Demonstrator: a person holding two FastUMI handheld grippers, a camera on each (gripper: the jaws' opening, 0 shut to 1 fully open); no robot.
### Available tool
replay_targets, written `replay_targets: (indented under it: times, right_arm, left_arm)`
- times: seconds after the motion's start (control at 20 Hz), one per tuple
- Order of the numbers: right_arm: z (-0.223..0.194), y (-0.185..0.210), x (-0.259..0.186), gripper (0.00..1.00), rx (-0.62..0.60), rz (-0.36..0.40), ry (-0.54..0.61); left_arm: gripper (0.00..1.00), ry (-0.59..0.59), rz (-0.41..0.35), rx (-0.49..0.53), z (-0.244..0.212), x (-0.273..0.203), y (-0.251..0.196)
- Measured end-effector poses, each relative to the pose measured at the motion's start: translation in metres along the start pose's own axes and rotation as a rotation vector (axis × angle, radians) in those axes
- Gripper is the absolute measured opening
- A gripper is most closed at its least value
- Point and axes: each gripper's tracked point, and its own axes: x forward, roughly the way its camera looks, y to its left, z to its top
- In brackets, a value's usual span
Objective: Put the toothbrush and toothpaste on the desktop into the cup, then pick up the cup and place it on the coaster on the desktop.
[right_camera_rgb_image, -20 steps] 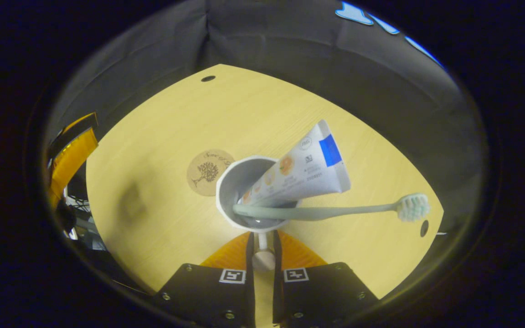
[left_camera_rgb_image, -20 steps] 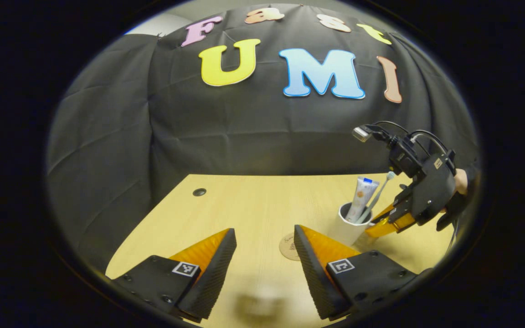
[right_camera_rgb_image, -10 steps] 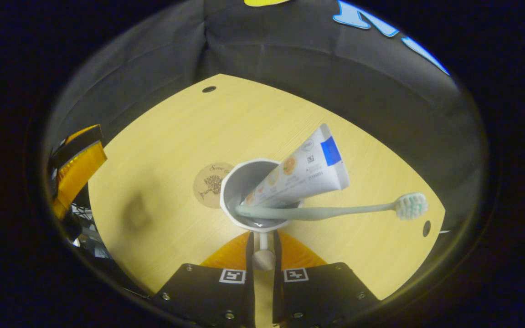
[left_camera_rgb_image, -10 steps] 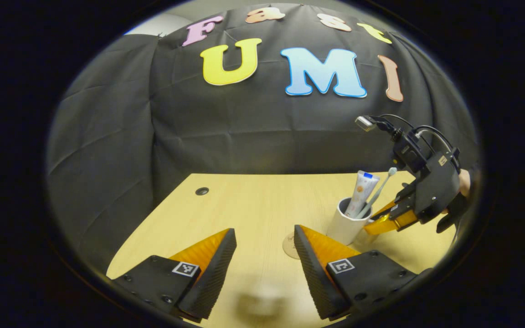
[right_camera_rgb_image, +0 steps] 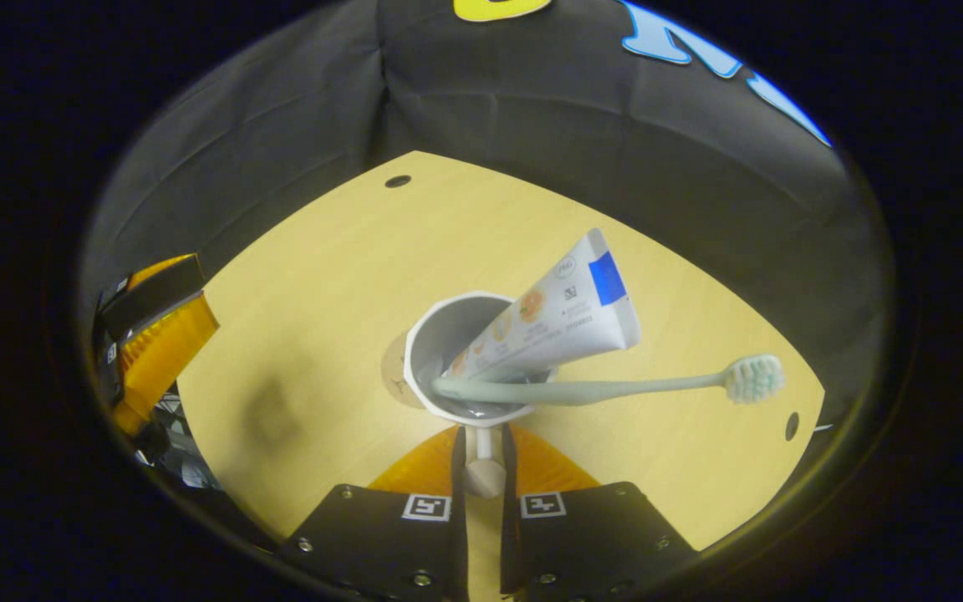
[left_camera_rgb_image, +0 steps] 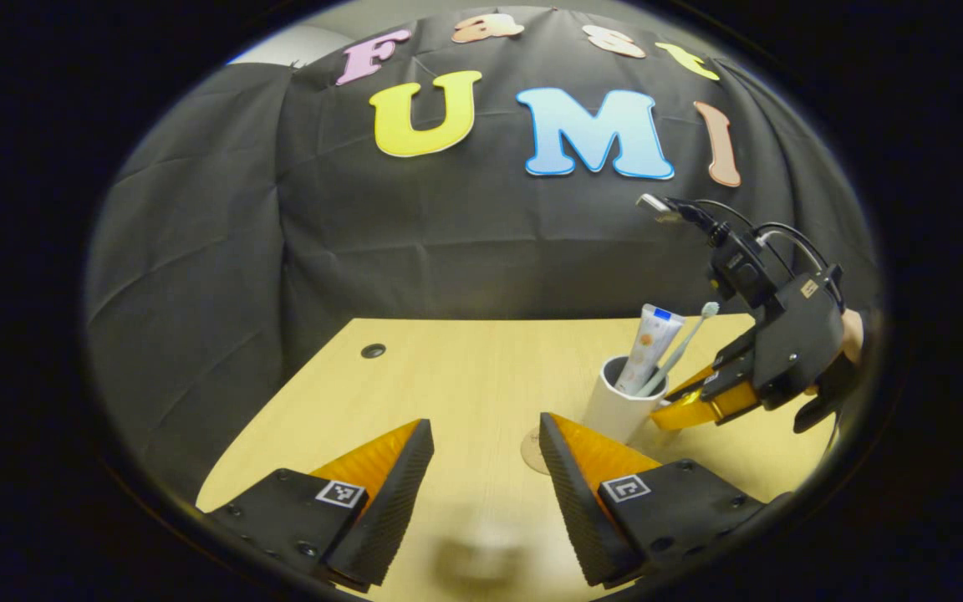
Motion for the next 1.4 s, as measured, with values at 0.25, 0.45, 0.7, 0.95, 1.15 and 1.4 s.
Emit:
replay_targets:
  times: [0.25, 0.45, 0.7, 0.95, 1.15, 1.4]
  right_arm:
    - [0.005, 0.007, 0.003, 0.15, -0.018, 0.032, -0.014]
    - [0.004, 0.006, 0.003, 0.15, -0.036, 0.04, -0.01]
    - [0.003, 0.001, 0.0, 0.15, -0.07, 0.023, 0.017]
    - [0.003, 0.0, -0.002, 0.17, -0.067, 0.012, 0.026]
    - [0.006, 0.001, -0.008, 0.24, -0.049, 0.017, 0.017]
    - [0.006, 0.0, -0.032, 0.24, -0.033, 0.01, -0.014]
  left_arm:
    - [0.87, -0.002, 0.029, 0.002, 0.002, -0.012, 0.011]
    - [0.86, 0.004, 0.055, -0.007, -0.002, -0.014, 0.028]
    - [0.87, 0.009, 0.076, -0.015, -0.006, -0.021, 0.039]
    - [0.87, 0.008, 0.076, -0.018, -0.007, -0.026, 0.04]
    - [0.87, 0.0, 0.066, -0.009, -0.005, -0.027, 0.036]
    - [0.88, -0.011, 0.041, 0.001, 0.003, -0.028, 0.022]
